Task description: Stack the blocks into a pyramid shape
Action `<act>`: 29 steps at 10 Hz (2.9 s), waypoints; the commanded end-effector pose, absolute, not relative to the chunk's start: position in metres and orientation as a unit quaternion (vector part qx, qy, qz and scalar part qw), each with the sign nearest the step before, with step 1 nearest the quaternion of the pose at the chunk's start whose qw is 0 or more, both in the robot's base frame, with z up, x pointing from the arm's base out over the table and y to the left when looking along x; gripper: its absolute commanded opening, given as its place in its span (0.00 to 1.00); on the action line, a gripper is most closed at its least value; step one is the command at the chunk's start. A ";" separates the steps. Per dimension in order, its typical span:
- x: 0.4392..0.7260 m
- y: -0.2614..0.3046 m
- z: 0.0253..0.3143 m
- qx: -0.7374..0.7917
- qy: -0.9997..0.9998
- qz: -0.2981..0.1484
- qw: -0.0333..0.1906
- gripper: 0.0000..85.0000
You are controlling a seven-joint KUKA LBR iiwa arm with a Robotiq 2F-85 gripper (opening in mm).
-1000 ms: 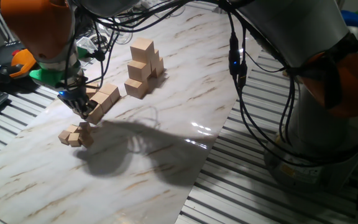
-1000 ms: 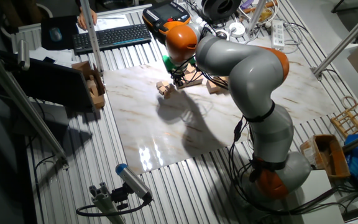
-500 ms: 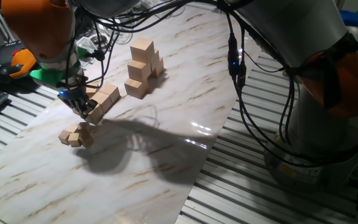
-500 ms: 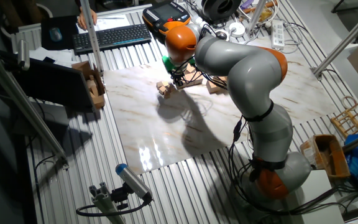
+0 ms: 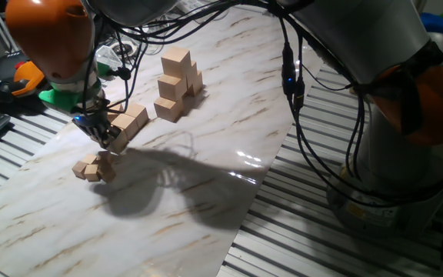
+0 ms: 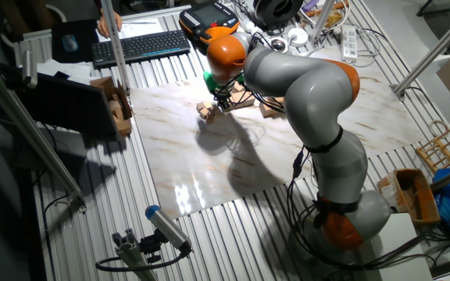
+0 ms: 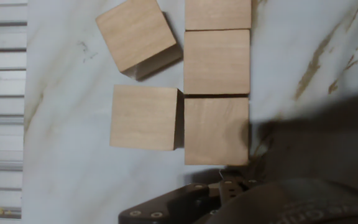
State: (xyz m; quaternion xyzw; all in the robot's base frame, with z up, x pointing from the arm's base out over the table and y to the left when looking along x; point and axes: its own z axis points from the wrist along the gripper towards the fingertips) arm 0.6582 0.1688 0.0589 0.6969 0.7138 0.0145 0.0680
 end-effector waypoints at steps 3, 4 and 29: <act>0.662 0.165 0.058 0.696 0.713 0.010 0.081 0.00; 0.662 0.164 0.058 0.697 0.712 0.010 0.082 0.00; 0.673 0.119 0.100 0.682 0.729 0.036 0.041 0.00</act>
